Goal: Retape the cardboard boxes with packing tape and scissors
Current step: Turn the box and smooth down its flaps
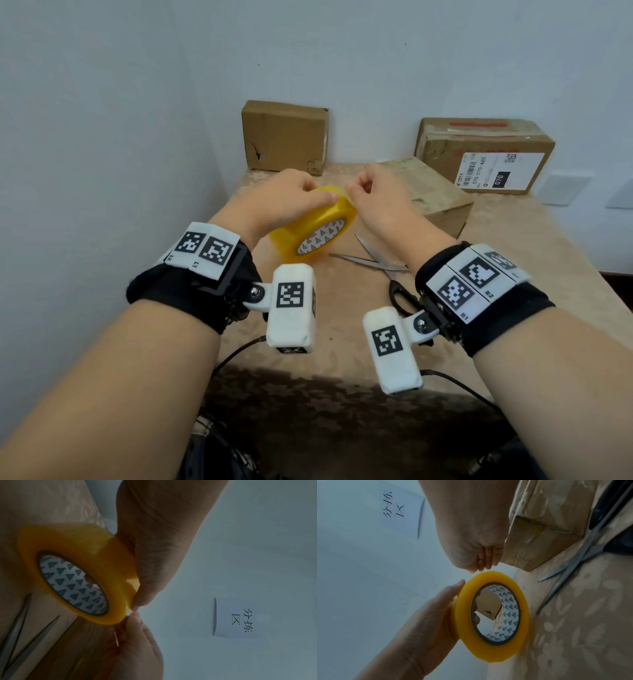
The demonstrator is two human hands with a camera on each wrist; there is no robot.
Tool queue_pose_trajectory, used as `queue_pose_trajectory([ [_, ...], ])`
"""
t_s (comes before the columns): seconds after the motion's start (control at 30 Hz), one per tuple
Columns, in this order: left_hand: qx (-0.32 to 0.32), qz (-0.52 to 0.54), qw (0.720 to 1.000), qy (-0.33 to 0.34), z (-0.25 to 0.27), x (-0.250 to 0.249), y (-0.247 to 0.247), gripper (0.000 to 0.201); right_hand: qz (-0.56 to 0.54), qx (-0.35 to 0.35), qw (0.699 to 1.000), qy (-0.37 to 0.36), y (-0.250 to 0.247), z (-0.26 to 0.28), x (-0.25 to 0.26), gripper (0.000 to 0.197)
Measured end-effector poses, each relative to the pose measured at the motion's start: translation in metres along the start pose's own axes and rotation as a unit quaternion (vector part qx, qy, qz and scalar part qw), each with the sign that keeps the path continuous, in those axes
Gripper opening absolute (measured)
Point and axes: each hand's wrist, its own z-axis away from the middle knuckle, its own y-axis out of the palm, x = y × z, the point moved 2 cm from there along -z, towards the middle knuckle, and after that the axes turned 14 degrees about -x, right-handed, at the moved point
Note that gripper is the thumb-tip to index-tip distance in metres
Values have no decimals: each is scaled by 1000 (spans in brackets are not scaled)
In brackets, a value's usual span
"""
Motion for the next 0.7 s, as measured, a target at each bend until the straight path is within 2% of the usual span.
queue_pose_trajectory([
  [0.07,-20,10,1000,5,-2,1,-2,36,-21,-18,999,-20,-7,-1,5,15],
  [0.2,-74,-42,996,28,-6,5,-2,35,-83,-40,995,-47,-16,-1,13,22],
  [0.4,-75,15,996,55,3,3,13,30,-90,-55,994,27,-19,-6,-6,11],
  [0.47,-70,22,996,56,3,3,15,26,-127,-56,989,45,-22,-7,-12,37],
  [0.5,-70,27,996,55,3,3,15,24,-133,-53,989,35,-24,-7,-12,40],
  [0.6,-83,53,993,61,0,4,18,20,-92,-28,994,-54,-23,-7,-7,15],
  [0.7,-91,75,991,67,-1,4,18,13,-70,-16,994,-85,-21,-7,-5,16],
])
